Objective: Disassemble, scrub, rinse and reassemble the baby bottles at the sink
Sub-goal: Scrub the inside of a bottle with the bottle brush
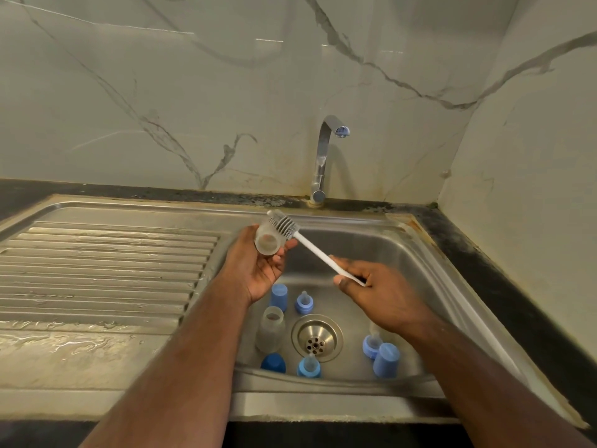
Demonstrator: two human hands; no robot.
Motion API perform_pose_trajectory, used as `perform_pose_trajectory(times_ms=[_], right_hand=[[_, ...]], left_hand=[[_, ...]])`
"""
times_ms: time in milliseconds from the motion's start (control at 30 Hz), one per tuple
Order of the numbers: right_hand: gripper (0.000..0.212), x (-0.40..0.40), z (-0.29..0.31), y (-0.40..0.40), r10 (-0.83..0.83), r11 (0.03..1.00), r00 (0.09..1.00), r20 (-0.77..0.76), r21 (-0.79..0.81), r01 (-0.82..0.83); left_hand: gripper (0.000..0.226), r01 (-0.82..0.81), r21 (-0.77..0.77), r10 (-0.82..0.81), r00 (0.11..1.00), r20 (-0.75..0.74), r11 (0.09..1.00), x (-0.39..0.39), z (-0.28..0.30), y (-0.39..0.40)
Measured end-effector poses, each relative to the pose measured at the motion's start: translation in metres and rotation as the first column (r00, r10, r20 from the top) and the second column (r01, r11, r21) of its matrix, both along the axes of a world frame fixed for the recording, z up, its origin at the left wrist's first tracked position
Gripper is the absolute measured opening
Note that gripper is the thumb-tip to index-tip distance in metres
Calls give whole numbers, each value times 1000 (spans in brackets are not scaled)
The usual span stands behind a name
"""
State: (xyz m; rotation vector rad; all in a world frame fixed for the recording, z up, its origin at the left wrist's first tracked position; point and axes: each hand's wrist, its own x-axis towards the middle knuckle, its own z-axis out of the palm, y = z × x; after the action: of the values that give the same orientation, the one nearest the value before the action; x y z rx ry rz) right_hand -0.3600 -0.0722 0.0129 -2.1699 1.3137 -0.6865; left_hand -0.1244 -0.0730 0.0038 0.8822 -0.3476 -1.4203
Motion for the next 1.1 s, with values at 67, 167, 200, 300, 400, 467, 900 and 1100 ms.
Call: perform_pose_trajectory(times_ms=[67, 167, 200, 300, 400, 467, 900, 1100], right_hand=[[40, -2, 2, -3, -38, 999, 999, 0, -5, 38], [40, 0, 3, 4, 38, 999, 999, 36, 3, -38], [40, 2, 2, 6, 57, 998, 998, 38, 11, -58], [42, 3, 1, 0, 25, 1000, 1000, 0, -1, -25], [42, 0, 0, -2, 0, 1000, 1000, 7, 0, 0], [39, 0, 0, 2, 39, 999, 999, 30, 19, -40], [37, -7, 7, 3, -41, 996, 994, -104, -81, 33], [41, -3, 13, 9, -83, 971, 939, -334, -239, 0]], left_hand=[[45, 4, 5, -4, 1000, -14, 1000, 0, 0, 0], [44, -17, 16, 17, 1000, 8, 1000, -1, 2, 0], [43, -22, 16, 22, 1000, 14, 1000, -1, 2, 0], [44, -27, 18, 27, 1000, -8, 999, -1, 3, 1], [46, -25, 18, 25, 999, -32, 1000, -1, 2, 0], [45, -56, 23, 56, 998, -18, 998, -2, 2, 0], [41, -308, 31, 310, 947, -86, 951, 4, 2, -4], [46, -287, -23, 287, 958, -1, 958, 2, 0, -4]])
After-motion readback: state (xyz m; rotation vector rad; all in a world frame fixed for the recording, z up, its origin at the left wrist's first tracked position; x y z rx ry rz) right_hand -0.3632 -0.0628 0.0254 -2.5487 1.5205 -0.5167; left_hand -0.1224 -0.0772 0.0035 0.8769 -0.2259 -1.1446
